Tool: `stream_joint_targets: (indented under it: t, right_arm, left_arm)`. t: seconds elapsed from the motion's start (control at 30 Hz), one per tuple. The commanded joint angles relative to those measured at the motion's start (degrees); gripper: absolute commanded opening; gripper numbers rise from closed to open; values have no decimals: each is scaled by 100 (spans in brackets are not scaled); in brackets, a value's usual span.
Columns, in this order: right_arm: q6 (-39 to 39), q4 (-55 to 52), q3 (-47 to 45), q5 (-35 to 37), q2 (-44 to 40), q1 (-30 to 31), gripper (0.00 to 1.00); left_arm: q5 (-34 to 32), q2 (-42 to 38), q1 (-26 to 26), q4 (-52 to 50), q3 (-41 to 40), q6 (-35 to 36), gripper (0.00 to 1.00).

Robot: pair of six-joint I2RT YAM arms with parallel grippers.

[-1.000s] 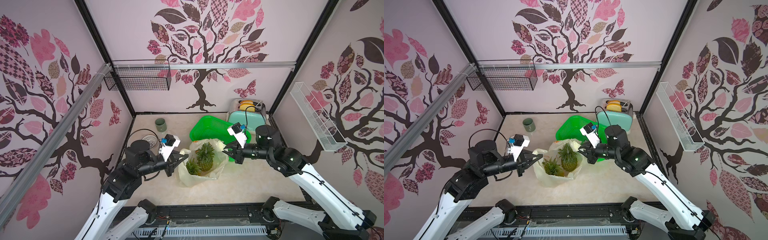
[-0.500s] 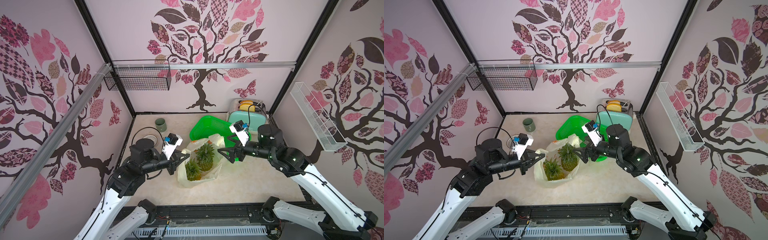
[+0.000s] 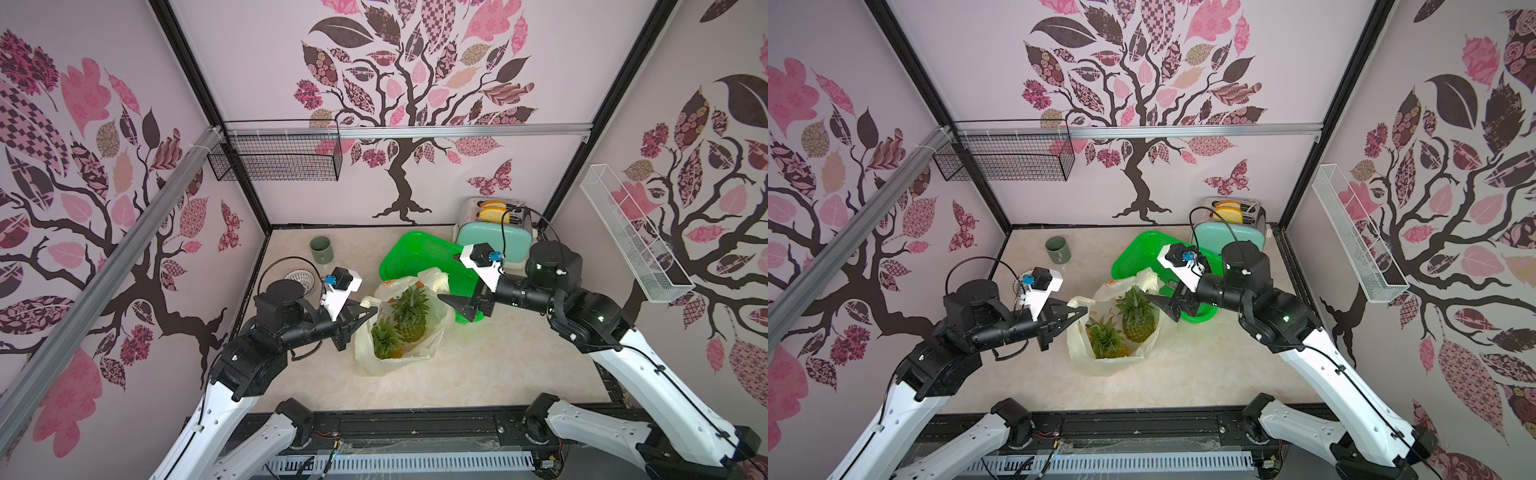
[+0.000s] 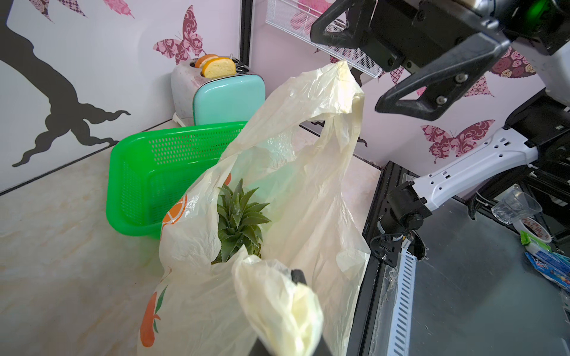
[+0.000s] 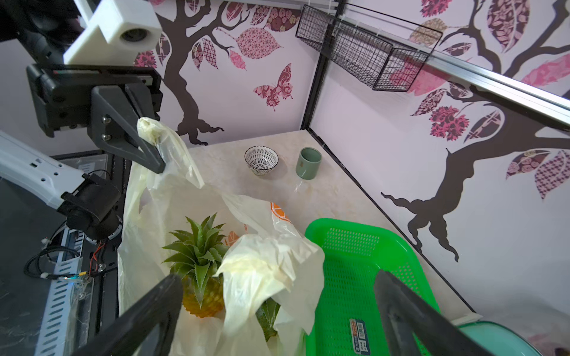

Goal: Place the pineapple into a plastic bag & tie a knot
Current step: Cross the plastic bag at the center of the board.

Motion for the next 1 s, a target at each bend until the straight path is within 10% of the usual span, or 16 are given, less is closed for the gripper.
stream_joint_targets:
  t: [0.0, 0.27, 0.53, 0.97]
  right_arm:
    - [-460, 89, 104, -169, 16, 69, 96]
    - [-1300, -20, -4, 292, 177, 405, 69]
    - [-1380, 22, -127, 350, 217, 679, 0]
    - [-764, 540, -409, -1772, 489, 1189, 0]
  left_arm:
    - [-8, -18, 27, 127, -65, 75, 0]
    - [212, 74, 20, 331, -111, 214, 0]
    - [406, 346, 22, 413, 29, 327, 0]
    - [867, 1204, 20, 1029, 271, 501, 0]
